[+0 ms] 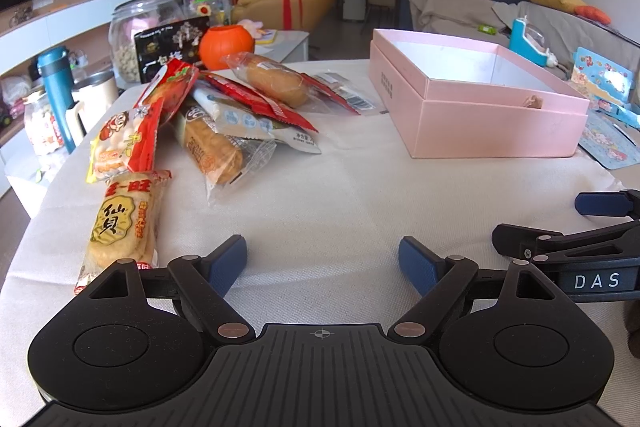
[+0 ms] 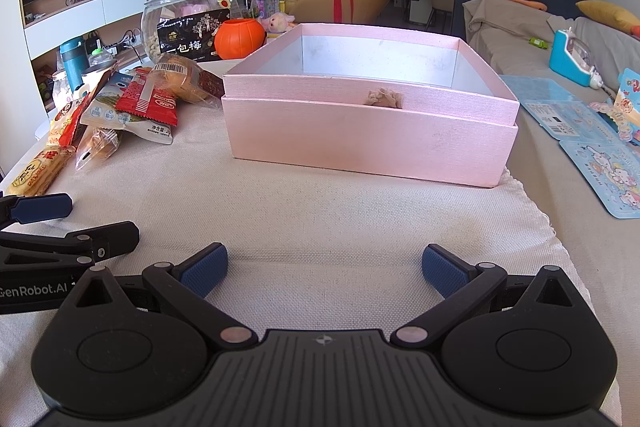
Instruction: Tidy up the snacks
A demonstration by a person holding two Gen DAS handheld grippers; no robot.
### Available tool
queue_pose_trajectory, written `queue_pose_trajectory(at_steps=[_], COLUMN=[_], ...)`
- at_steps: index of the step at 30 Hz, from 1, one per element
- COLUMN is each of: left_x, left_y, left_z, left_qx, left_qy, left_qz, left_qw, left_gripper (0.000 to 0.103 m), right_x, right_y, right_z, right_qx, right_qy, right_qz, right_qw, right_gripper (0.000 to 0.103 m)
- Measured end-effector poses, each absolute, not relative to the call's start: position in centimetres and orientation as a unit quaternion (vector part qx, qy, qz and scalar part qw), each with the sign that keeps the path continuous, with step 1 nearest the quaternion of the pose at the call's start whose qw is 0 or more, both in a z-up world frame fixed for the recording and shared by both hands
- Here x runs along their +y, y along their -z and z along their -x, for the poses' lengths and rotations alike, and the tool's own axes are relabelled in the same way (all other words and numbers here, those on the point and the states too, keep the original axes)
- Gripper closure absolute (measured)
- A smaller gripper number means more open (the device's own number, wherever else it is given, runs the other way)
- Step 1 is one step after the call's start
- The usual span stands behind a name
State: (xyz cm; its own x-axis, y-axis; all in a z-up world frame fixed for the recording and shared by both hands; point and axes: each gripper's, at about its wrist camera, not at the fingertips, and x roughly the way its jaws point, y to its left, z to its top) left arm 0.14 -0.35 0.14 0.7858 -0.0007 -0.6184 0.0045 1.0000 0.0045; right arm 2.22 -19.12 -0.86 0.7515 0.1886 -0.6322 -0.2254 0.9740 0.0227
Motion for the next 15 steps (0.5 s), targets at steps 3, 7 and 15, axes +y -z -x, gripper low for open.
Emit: queue_pose_trajectory(at_steps=[3, 7, 15], left_x=[-0.39, -0.38, -0.35], left_y=[-0.14, -0.15, -0.14], left_z=[-0.14, -0.15, -0.14], left_qx=[0.327, 0.327, 0.327], left_qy=[0.001, 0.001, 0.002], left_qz=[-0.003, -0.003, -0.002], left_qw=[0.945, 0.945, 0.945], left_gripper=[0.015, 0.015, 0.015], right_x=[-19.11, -19.15, -19.15], right_y=[0.86, 0.85, 0.84], right_z=[-2.22, -2.21, -2.23], right_qx=[0.335, 0.335, 0.335], right_qy=[-0.111, -0.111, -0.111], right_qz=[0.028, 0.027, 0.027], right_qw=[0.935, 0.935, 0.935], right_gripper=[0.0, 0.0, 0.0])
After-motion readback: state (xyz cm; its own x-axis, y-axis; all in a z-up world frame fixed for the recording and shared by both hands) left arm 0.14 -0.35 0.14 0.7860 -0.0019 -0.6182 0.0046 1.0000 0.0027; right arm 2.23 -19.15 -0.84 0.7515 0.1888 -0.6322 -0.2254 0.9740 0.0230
